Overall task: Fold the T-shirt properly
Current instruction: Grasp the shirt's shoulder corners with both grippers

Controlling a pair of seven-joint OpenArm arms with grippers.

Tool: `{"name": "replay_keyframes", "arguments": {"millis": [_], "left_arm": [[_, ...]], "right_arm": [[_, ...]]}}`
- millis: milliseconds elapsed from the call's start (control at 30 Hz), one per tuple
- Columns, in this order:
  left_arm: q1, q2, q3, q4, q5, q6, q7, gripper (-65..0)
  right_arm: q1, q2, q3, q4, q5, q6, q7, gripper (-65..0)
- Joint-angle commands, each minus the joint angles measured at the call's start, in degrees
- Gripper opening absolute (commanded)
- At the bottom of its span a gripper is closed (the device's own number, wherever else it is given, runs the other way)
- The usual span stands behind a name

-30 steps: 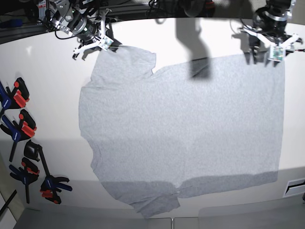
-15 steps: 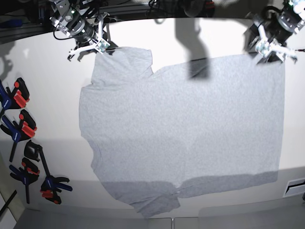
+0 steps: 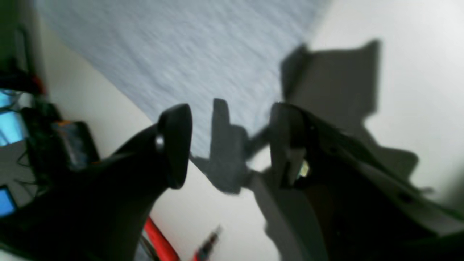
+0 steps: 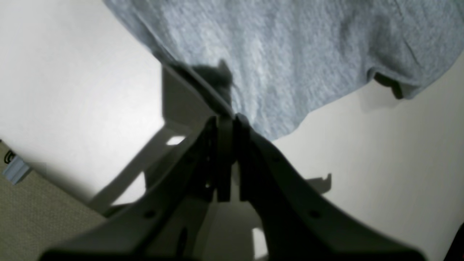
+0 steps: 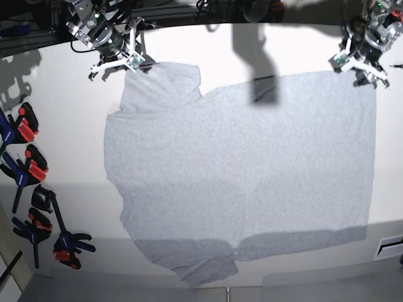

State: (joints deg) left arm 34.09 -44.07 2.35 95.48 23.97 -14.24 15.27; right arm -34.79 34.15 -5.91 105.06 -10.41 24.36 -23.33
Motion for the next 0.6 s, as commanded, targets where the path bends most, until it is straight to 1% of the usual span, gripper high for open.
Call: {"name": "replay_keyframes", "arguments": {"millis": [0,67,100,200,300,367,433,467,567], "left_arm": [[-0.9,-0.7,0.6,-0.8,0.0,-0.4,1.9,-33.1],[-2.7,-0.7,2.1,-2.6,0.0,-0.5,4.2,-34.9],[-3.2,-0.7,2.6,-3.3,0.0,-0.5,4.8,-36.8],[-3.5,-0.7,2.8,-5.0,0.1,-0.5,4.3,-45.1],[-3.5,-0.7,2.8,-6.5,0.0,-0.5,4.4,-54.9],[-3.4,-0.7,2.8,-6.9,0.0,-0.4,4.5,-64.9],[-3.3,-0.7,2.8,-6.6,0.0,-0.3,4.9,-65.0],[-3.3,-0.7,2.7,-6.4,0.0,-0.3,4.9,-65.0],[-3.3,-0.5,2.7,-4.9,-2.1,-0.2,5.3,-65.0]], "right_arm": [[-0.2,0.6,0.3,0.6,-0.1,0.0,-0.3,-65.0],[-0.2,0.6,0.3,0.6,-0.1,0.0,-0.5,-65.0],[-0.2,0.6,0.3,0.6,-0.1,0.0,-0.7,-65.0],[-0.2,0.6,0.3,0.6,-0.1,0.0,-0.7,-65.0],[-0.2,0.6,0.3,0.6,-0.1,0.0,-0.7,-65.0],[-0.2,0.6,0.3,0.6,-0.1,0.0,-0.7,-65.0],[-0.3,0.6,0.3,1.0,-0.1,-0.1,-1.3,-65.0],[-0.3,0.6,0.3,1.5,-0.1,-0.7,-2.6,-65.0],[-0.3,0.7,0.3,3.3,0.0,-3.8,-7.0,-65.0]]}}
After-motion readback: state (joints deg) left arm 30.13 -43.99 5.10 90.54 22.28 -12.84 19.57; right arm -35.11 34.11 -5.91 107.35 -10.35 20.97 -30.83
